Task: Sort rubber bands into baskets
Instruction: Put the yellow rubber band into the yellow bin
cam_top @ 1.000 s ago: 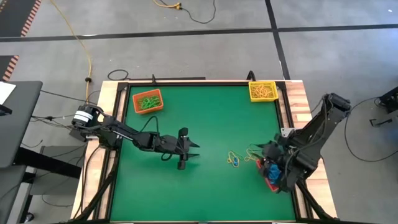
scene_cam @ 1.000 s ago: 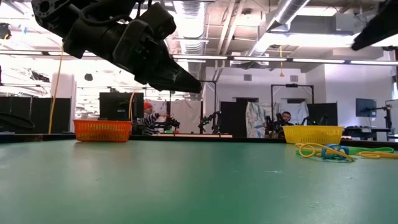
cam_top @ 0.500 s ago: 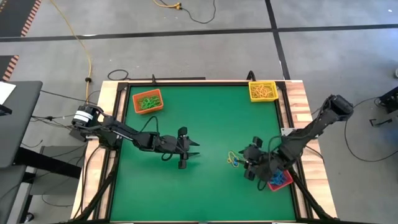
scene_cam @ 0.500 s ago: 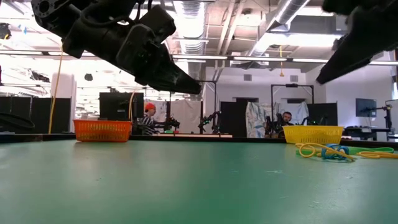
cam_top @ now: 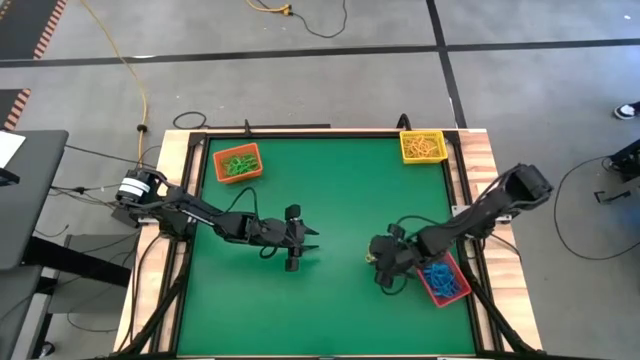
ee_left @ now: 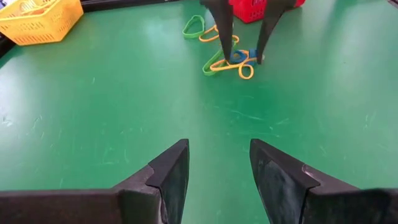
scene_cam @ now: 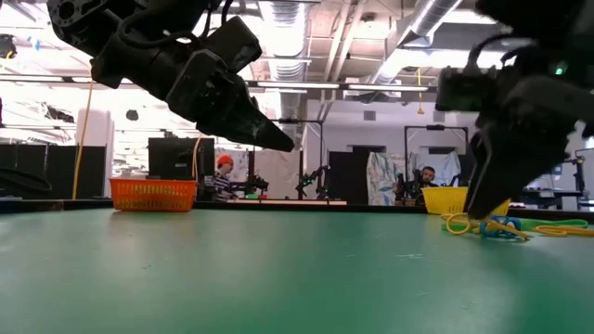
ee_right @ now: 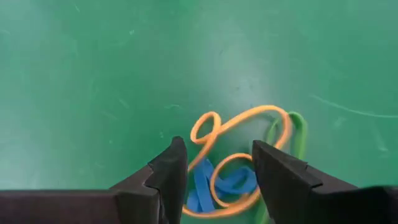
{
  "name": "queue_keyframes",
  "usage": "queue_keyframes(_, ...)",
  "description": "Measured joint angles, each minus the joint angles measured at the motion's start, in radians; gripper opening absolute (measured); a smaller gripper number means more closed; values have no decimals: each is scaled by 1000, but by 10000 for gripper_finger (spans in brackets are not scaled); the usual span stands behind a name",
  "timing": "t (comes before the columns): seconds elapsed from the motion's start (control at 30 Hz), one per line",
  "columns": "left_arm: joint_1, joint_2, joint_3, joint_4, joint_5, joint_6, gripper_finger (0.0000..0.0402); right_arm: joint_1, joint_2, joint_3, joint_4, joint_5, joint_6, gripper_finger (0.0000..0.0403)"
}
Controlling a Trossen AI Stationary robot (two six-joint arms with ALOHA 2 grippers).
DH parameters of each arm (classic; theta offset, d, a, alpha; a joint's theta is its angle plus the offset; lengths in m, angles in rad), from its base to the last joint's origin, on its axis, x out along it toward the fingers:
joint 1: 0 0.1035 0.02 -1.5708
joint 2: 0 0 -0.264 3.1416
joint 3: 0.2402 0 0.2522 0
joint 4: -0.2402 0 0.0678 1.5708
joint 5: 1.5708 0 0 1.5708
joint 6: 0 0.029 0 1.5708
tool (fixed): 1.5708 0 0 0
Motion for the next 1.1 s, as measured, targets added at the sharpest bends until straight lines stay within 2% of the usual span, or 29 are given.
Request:
queue_keyframes(0.13,0,0,0,0,0,0,160,-16,46,0,54,-41,-42,192)
queue_keyframes(0.23,0,0,0,0,0,0,160,-25,72,1,116,-57,-91,166)
queue_keyframes(0.5,0,0,0,0,1,0,160,-31,101,47,134,-60,-238,21)
queue_keyframes(0.67,0,0,0,0,0,0,160,-32,94,115,106,-44,-343,20)
queue_keyframes(1.1,0,16,0,-5,2,0,160,-40,-22,372,-229,133,-536,14)
